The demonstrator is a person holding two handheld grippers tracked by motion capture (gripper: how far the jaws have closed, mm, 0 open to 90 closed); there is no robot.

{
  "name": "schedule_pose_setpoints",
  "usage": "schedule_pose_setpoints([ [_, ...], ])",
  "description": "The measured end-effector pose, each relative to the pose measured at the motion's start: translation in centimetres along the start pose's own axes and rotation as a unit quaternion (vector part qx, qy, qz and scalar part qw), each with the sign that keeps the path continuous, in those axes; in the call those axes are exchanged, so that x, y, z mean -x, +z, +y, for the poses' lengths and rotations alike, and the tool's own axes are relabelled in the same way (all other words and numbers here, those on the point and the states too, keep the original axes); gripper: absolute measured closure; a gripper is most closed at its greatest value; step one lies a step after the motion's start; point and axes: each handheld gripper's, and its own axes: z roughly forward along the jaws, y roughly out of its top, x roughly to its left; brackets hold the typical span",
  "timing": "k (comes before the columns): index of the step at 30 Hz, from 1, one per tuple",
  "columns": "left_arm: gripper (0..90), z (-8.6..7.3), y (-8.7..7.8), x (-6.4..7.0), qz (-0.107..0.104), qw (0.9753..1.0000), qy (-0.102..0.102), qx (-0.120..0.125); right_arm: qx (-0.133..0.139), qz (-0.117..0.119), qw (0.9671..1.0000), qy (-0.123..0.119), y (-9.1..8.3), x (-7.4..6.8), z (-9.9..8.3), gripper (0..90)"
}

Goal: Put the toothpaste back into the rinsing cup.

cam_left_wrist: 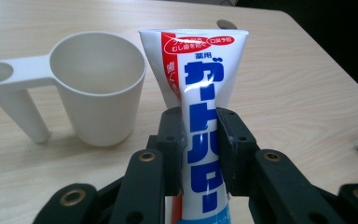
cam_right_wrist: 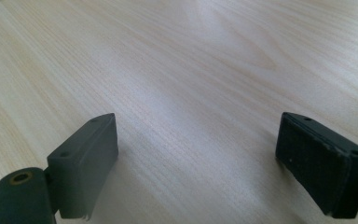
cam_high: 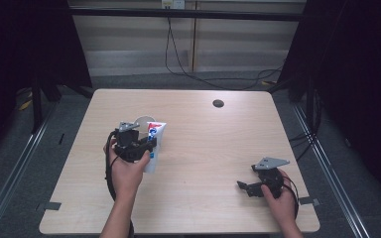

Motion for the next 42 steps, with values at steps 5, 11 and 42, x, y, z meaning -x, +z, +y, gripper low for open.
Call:
schedule_pose_setpoints([
  [5, 73.0, 0.7, 0.1, -0.1, -0.008, 0.9999, -0.006, 0.009, 0.0, 0.0, 1.0, 0.0, 0.0, 0.0, 0.0, 12.3],
  [11, 73.0, 1.5, 0.1, -0.1, -0.009, 0.9997, -0.003, 0.021, 0.0, 0.0, 1.0, 0.0, 0.0, 0.0, 0.0, 12.3],
  [42, 72.5, 5.5, 0.8, -1.1, 0.011, 0.9994, -0.01, 0.03, 0.0, 0.0, 1.0, -0.001, 0.0, 0.0, 0.0, 12.2],
])
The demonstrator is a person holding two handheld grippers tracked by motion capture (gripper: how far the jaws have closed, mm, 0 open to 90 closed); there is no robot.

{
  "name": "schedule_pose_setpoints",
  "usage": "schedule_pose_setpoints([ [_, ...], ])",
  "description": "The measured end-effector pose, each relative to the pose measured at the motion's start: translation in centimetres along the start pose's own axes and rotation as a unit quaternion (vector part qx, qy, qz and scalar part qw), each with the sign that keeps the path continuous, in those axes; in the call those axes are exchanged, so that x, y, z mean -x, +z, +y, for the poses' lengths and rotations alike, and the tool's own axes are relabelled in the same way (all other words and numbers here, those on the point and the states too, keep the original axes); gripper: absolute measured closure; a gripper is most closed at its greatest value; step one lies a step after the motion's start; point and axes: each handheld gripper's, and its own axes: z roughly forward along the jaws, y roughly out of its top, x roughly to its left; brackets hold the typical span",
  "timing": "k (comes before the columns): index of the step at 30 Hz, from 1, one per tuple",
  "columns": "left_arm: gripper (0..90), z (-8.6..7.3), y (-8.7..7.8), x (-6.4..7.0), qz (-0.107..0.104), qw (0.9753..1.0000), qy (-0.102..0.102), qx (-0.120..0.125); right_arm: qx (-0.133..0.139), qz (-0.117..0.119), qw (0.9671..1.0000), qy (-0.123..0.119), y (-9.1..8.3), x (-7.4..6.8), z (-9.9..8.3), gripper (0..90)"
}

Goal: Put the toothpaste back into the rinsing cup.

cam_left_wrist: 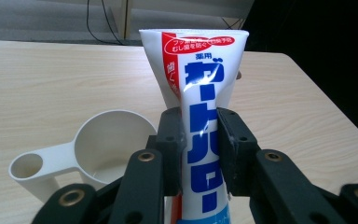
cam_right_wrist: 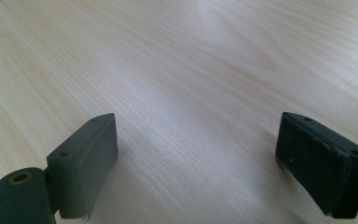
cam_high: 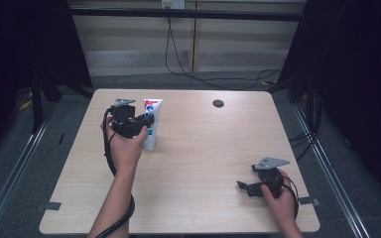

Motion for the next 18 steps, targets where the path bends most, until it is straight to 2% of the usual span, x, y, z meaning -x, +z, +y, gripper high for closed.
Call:
schedule_pose_setpoints([
  [18, 72.1, 1.9, 1.4, -1.0, 0.008, 0.9998, -0.005, 0.015, 0.0, 0.0, 1.0, 0.001, 0.0, 0.0, 0.0, 12.2],
])
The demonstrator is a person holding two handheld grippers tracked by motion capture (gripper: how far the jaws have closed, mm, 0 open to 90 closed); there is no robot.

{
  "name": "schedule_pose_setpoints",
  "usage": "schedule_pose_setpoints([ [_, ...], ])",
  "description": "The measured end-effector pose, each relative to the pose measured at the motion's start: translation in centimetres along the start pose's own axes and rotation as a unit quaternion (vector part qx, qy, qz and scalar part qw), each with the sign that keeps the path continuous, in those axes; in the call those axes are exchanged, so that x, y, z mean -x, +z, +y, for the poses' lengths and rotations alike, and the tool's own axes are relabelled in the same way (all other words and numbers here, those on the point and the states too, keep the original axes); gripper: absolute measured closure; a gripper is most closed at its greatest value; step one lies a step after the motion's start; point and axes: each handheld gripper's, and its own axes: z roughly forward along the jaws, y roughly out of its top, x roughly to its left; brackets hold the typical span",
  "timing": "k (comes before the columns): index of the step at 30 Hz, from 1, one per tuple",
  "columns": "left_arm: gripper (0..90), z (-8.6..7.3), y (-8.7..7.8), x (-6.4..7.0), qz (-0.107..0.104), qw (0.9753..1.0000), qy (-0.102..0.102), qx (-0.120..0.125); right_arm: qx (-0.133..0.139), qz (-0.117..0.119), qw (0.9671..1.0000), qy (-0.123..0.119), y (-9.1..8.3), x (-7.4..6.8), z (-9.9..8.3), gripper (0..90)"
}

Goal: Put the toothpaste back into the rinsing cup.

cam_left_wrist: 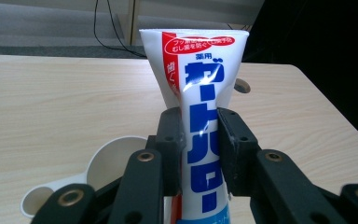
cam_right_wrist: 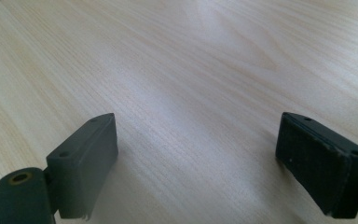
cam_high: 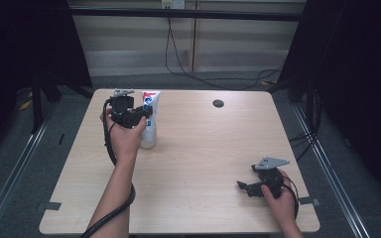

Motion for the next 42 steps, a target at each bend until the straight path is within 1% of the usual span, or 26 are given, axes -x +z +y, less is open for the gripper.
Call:
schedule_pose_setpoints([
  [4, 72.1, 0.2, 0.5, -0.3, 0.0, 1.0, -0.008, 0.005, 0.0, 0.0, 1.0, 0.0, 0.0, 0.0, 0.0, 12.2],
  [6, 72.1, 0.3, 0.7, -0.3, 0.001, 1.0, -0.004, 0.004, 0.0, 0.0, 1.0, 0.0, 0.0, 0.0, 0.0, 12.2],
  [14, 72.1, 0.8, 1.4, -0.5, 0.0, 1.0, -0.001, 0.005, 0.001, 0.0, 1.0, -0.001, 0.0, 0.0, 0.0, 12.2],
  [19, 71.9, 0.8, 2.1, -0.8, 0.009, 0.9999, 0.005, 0.008, 0.0, 0.0, 1.0, 0.0, 0.0, 0.0, 0.0, 12.2],
  [24, 71.8, 0.6, 2.6, -1.2, 0.011, 0.9999, 0.0, 0.009, 0.0, 0.0, 1.0, 0.0, 0.0, 0.0, 0.0, 12.2],
  [31, 71.8, 0.6, 3.1, -1.7, 0.014, 0.9997, -0.009, 0.017, 0.0, 0.0, 1.0, 0.0, 0.0, 0.0, 0.0, 12.2],
  [34, 71.8, 0.7, 3.4, -1.8, 0.016, 0.9997, -0.003, 0.018, 0.0, 0.0, 1.0, 0.0, 0.0, 0.0, 0.0, 12.2],
  [39, 71.7, 0.9, 3.6, -1.9, 0.019, 0.9996, -0.004, 0.023, 0.0, 0.0, 1.0, 0.001, 0.0, 0.0, 0.0, 12.2],
  [42, 71.7, 1.2, 3.5, -2.0, 0.023, 0.9992, 0.001, 0.032, 0.001, 0.0, 1.0, 0.0, 0.0, 0.0, 0.0, 12.2],
])
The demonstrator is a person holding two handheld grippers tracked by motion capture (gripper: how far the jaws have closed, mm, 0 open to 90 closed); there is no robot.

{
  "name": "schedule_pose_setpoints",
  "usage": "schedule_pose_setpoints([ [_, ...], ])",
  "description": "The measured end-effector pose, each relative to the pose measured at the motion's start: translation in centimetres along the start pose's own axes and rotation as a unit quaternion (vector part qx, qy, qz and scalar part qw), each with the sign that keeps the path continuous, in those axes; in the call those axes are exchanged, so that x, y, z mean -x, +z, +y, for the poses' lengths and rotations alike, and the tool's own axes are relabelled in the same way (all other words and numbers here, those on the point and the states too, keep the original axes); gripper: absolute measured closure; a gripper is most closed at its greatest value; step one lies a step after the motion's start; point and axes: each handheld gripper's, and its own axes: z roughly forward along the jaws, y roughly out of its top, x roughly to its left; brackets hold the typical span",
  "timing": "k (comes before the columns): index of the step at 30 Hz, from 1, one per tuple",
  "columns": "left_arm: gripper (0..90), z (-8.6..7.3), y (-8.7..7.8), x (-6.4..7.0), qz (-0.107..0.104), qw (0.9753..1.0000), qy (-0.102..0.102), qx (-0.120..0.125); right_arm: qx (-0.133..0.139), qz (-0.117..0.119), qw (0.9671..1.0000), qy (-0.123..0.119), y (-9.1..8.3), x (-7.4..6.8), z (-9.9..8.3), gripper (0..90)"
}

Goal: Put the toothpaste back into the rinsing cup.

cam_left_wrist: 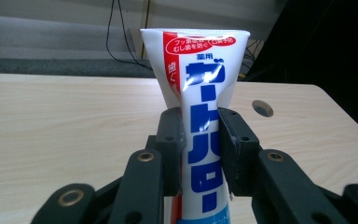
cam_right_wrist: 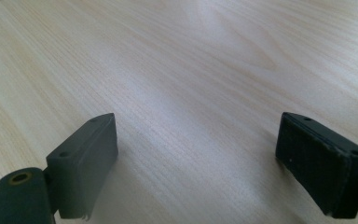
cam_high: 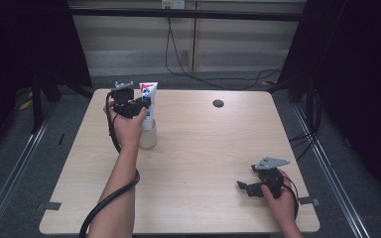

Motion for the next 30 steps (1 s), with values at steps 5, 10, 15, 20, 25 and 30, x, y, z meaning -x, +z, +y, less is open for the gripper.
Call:
schedule_pose_setpoints([
  [5, 71.5, 0.2, 0.4, -0.2, 0.009, 0.9999, 0.011, 0.002, -0.001, 0.0, 1.0, 0.0, 0.0, 0.0, 0.0, 12.2],
  [10, 71.4, -0.2, 0.9, -0.5, 0.012, 0.9999, 0.007, 0.001, -0.001, 0.0, 1.0, 0.0, 0.0, 0.0, 0.0, 12.2],
  [15, 71.3, -0.7, 1.3, -0.9, 0.019, 0.9998, 0.0, -0.002, -0.001, 0.0, 1.0, 0.0, 0.0, 0.0, 0.0, 12.2],
  [20, 71.0, -1.3, 1.5, -0.9, 0.019, 0.9998, -0.003, -0.003, -0.001, 0.001, 1.0, -0.001, 0.0, 0.0, 0.0, 12.2],
  [25, 71.1, -1.6, 1.8, -0.8, 0.025, 0.9997, 0.002, -0.006, -0.002, 0.001, 1.0, -0.001, 0.0, 0.0, 0.0, 12.2],
  [30, 71.0, -1.8, 1.8, -1.0, 0.031, 0.9995, 0.001, -0.004, -0.002, 0.001, 1.0, -0.002, 0.0, 0.0, 0.0, 12.2],
])
